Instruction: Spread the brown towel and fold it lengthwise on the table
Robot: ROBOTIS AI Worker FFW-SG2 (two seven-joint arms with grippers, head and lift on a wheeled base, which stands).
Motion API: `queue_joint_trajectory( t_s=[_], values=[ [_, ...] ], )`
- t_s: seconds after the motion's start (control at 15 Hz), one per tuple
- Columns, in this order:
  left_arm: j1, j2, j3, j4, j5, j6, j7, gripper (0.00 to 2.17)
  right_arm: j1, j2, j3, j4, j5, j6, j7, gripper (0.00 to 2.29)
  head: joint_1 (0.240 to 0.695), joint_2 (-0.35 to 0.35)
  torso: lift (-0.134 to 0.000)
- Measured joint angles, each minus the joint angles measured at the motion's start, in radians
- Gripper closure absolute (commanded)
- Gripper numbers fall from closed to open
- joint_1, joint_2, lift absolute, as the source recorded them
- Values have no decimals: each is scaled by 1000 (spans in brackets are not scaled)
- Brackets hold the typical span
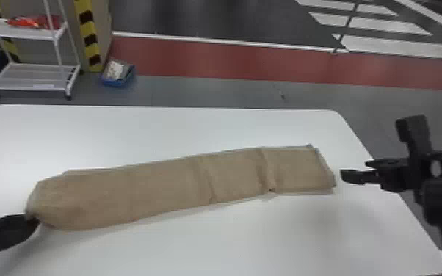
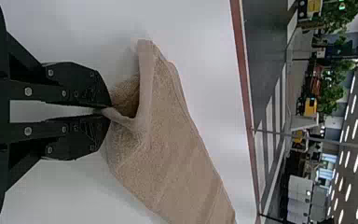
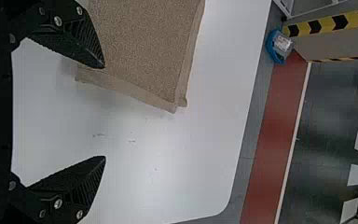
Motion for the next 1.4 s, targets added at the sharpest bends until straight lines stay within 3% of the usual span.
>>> queue_joint_trajectory(
  t_s=[0.27, 0.4, 0.6, 0.8, 0.87, 0.93, 1.0, 1.07, 1.4],
  values=[
    [0, 84, 66, -50, -66, -21, -231, 1737, 1, -5, -9, 6, -11, -9, -1, 218, 695, -176, -124],
    [1, 136, 53, -60, -152, -130, -345, 1733, 2, -6, -8, 7, -15, -10, -1, 215, 695, -179, -124],
    [7, 190, -13, -59, -275, -264, -428, 1541, 3, -5, -3, 6, -16, -11, -1, 215, 695, -203, -124],
    [26, 215, -47, -60, -375, -394, -423, 1538, 6, -5, -8, 2, -18, -7, 0, 215, 695, -214, -124],
    [28, 221, -45, -60, -391, -406, -413, 1436, 7, -6, -9, 2, -20, -5, 0, 218, 695, -212, -124],
    [29, 229, -40, -61, -410, -415, -395, 1008, 7, -7, -11, 2, -22, -3, 0, 215, 695, -207, -124],
    [29, 237, -33, -58, -434, -430, -380, 356, 8, -9, -11, 1, -24, -2, 0, 215, 695, -191, -124],
    [29, 243, -22, -52, -452, -445, -372, 46, 8, -10, -11, 1, -24, -2, 0, 218, 695, -180, -124],
    [26, 276, 78, -6, -480, -457, -331, 12, 8, -17, -13, 0, -34, -10, 0, 215, 695, -98, -124]
  ],
)
